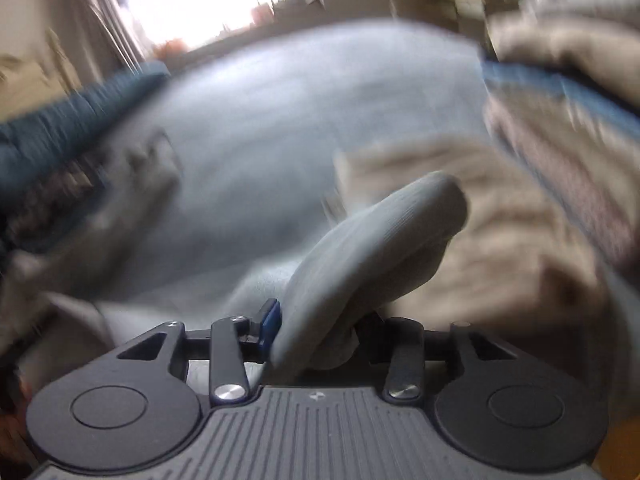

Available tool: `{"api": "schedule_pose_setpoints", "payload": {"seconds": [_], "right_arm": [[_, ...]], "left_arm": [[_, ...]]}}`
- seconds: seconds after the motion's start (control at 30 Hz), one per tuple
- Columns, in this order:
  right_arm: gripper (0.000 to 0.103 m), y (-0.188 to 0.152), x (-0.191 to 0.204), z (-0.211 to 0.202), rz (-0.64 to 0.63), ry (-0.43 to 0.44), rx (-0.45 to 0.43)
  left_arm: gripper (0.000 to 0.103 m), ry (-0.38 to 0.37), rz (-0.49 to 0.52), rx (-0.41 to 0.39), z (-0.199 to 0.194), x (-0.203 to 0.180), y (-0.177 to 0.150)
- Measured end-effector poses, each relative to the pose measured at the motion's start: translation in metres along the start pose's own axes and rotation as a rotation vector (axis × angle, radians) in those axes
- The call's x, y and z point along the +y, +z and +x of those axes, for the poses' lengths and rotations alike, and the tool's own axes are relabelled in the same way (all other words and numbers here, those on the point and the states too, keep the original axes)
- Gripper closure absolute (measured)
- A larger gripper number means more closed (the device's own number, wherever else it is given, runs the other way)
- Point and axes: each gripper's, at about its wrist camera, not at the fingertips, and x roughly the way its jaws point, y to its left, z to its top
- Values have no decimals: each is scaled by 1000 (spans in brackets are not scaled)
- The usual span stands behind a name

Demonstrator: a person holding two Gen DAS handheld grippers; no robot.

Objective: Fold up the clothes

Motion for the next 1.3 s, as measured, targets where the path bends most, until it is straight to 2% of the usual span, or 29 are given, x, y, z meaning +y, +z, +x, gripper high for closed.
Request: {"api": "schedule_pose_setpoints", "payload": {"seconds": [0.07,0.2,0.37,0.43,0.5,0.6,0.67,0.8,0.9,0.97,1.03,1.13,1.2,1.3], "right_arm": [[60,-10,-22,-7,68,23,65],[56,-11,-43,-64,102,42,-24],[55,26,-3,-116,11,176,-220],[55,48,30,-105,-79,255,-262],[55,74,68,-73,-158,309,-263],[55,119,130,0,-227,372,-203],[56,147,171,48,-272,407,-165],[57,193,249,158,-338,339,-137],[57,223,287,246,-341,266,-103],[57,238,300,300,-313,218,-81],[57,254,300,342,-250,221,-45],[55,273,296,385,-141,330,34],[47,283,297,405,-78,393,89],[46,293,301,430,-8,484,165]], "left_arm": [[49,1,-3,-6,-3,-2,2],[48,-2,31,-44,-12,-11,13],[47,53,111,-27,5,-28,44],[47,86,148,-7,23,-30,52],[47,127,176,14,44,-28,58],[47,188,169,49,68,-13,53],[47,185,154,68,78,-4,48],[47,166,136,106,86,5,44],[47,128,84,121,86,11,44],[46,124,84,125,86,13,43],[46,119,86,124,86,14,42],[46,111,89,121,86,15,40],[44,99,91,117,85,15,39],[42,81,84,112,85,16,37]]}}
